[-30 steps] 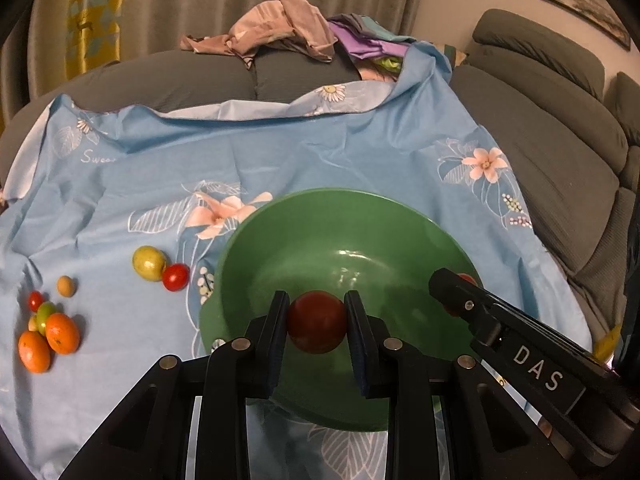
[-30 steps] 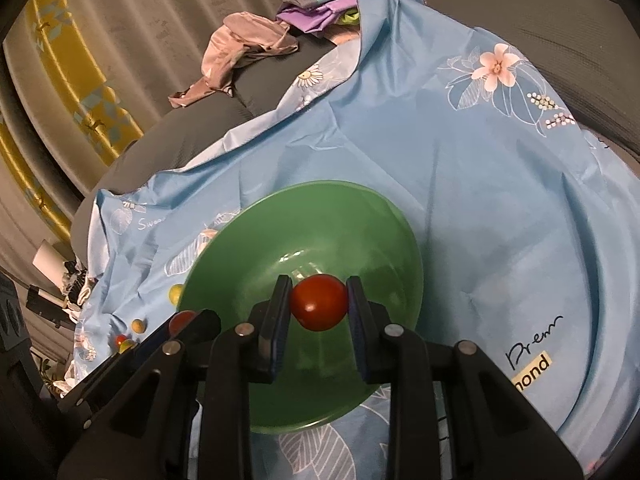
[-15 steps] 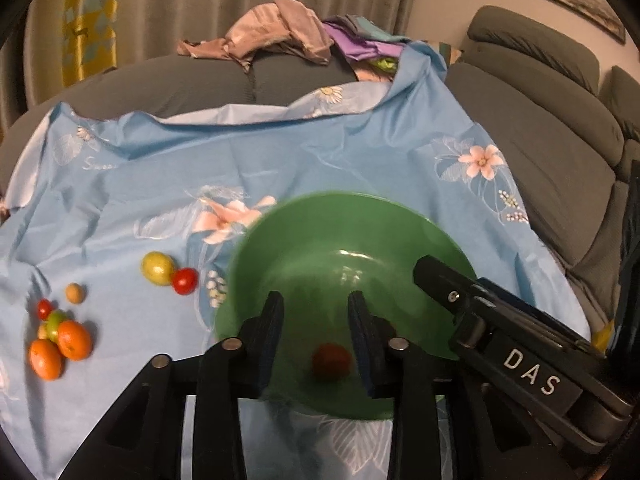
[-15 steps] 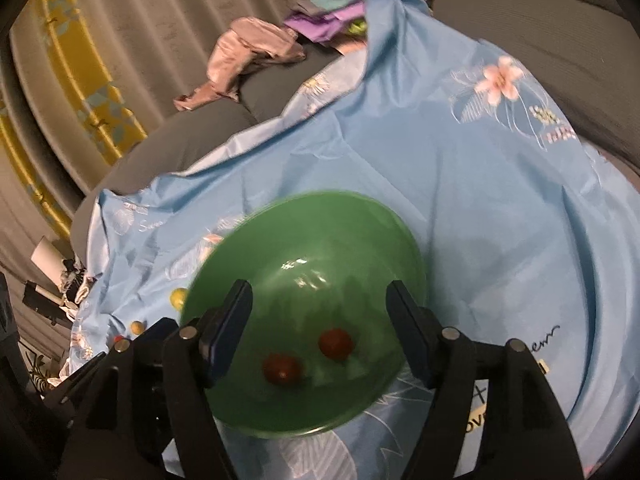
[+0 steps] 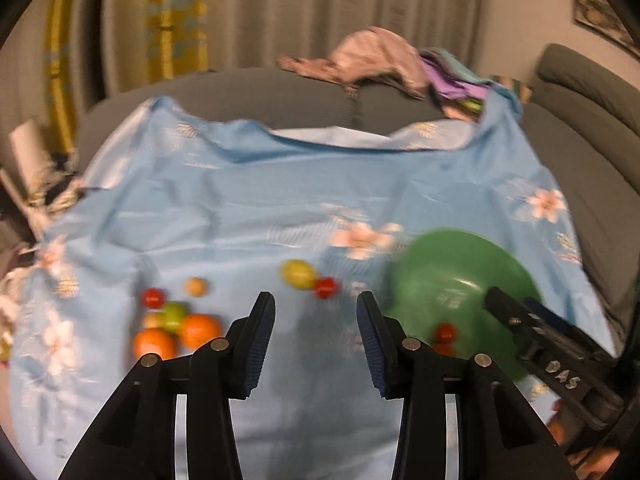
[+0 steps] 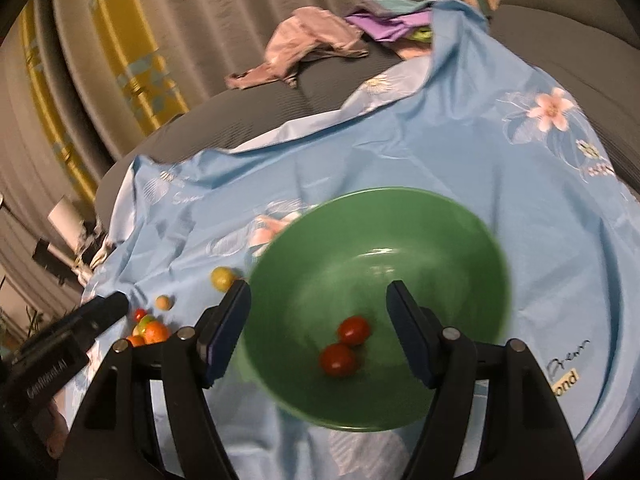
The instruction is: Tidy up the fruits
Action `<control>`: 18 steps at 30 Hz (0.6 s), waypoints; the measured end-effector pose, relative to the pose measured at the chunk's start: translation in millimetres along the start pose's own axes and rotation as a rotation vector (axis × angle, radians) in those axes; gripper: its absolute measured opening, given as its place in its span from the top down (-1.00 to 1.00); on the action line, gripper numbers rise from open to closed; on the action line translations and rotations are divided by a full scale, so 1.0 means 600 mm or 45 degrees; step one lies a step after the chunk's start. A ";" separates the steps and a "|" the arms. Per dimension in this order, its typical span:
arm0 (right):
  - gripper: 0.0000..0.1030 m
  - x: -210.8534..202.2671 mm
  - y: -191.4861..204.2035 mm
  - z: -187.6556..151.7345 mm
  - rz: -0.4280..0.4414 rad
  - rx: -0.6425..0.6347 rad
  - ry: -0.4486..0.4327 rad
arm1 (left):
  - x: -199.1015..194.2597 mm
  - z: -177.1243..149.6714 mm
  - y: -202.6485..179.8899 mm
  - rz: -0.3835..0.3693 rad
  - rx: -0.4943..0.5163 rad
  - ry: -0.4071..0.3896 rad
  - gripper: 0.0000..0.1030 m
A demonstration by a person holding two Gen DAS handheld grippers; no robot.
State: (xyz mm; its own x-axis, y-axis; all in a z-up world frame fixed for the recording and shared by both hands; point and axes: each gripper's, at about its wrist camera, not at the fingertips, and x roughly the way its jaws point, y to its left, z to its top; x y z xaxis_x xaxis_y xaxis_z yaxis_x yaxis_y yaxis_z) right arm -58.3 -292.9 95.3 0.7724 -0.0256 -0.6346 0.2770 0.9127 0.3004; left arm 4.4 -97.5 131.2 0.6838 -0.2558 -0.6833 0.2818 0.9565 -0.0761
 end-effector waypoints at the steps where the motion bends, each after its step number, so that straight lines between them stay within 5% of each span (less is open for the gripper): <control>1: -0.37 0.003 0.013 -0.001 0.011 -0.025 0.005 | -0.005 -0.004 0.021 0.041 -0.022 -0.009 0.19; 11: -0.36 0.037 0.122 -0.031 0.151 -0.237 0.078 | 0.011 -0.039 0.166 0.251 -0.264 0.025 0.18; 18: -0.36 0.061 0.176 -0.048 0.200 -0.327 0.157 | 0.026 -0.049 0.219 0.250 -0.384 0.063 0.18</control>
State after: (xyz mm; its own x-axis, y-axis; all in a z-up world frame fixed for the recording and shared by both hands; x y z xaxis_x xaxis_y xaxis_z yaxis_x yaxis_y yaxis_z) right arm -17.4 -186.0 83.2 0.7150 0.1590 -0.6808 -0.0055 0.9751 0.2219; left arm 32.2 28.6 89.0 0.6700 -0.0634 -0.7397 -0.0677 0.9870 -0.1459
